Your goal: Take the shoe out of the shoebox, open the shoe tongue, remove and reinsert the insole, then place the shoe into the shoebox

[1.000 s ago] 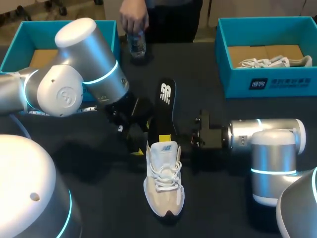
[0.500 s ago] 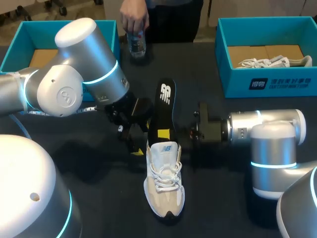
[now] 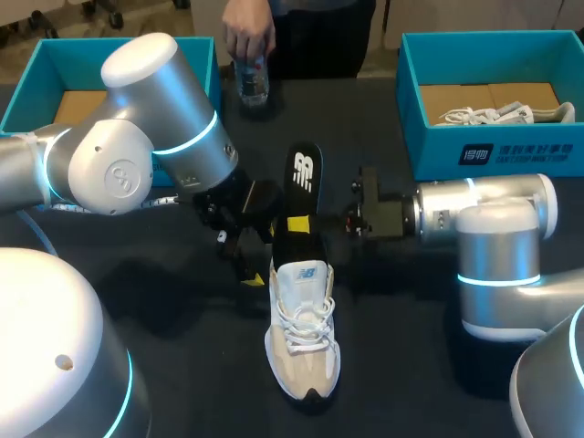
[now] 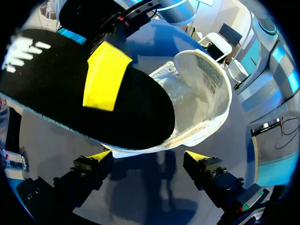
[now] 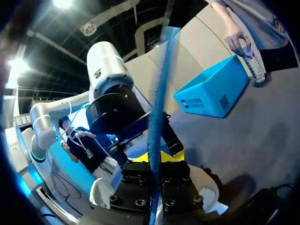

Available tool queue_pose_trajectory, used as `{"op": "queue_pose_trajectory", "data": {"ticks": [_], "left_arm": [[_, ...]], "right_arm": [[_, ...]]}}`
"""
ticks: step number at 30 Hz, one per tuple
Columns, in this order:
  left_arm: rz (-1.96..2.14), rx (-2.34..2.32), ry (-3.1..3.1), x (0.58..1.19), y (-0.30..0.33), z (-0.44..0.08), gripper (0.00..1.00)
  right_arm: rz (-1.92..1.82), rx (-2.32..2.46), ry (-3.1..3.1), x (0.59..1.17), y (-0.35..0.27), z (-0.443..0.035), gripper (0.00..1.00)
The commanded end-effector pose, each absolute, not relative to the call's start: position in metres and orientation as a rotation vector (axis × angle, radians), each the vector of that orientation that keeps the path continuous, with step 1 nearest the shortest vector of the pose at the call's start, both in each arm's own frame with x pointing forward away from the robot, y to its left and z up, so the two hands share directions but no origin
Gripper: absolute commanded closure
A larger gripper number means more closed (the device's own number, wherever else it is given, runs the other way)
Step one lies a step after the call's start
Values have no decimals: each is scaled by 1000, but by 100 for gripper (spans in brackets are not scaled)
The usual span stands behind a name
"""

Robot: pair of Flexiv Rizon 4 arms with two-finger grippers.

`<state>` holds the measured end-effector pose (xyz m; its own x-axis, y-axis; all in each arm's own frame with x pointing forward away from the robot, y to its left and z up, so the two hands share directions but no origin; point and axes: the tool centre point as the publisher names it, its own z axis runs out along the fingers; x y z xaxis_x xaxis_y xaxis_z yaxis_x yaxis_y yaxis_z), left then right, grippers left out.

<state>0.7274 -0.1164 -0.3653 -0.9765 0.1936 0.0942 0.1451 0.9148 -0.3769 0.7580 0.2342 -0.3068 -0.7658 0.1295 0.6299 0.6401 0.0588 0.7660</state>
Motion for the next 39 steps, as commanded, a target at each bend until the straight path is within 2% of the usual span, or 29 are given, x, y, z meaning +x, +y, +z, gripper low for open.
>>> {"op": "queue_pose_trajectory", "data": {"ticks": [1,27,30,31,34,36,39], "left_arm": [[564,-263,-2947,728,-117,-366,0],[564,-263,-2947,728,-117,-366,0],[564,-263,-2947,728,-117,-366,0],[564,-263,-2947,728,-117,-366,0],[564,-263,-2947,728,-117,-366,0],[564,-263,-2947,728,-117,-366,0],[564,-263,-2947,728,-117,-366,0]], "right_arm": [[-1758,-765,-1931,759,236,-315,100],[-1734,-864,-1827,718,239,-351,100],[-1721,-858,-1851,719,240,-341,67],[-1716,-855,-1861,721,240,-339,61],[-1700,-842,-1889,727,240,-331,62],[-1697,-840,-1894,730,239,-328,69],[-1692,-835,-1905,736,237,-325,69]]}}
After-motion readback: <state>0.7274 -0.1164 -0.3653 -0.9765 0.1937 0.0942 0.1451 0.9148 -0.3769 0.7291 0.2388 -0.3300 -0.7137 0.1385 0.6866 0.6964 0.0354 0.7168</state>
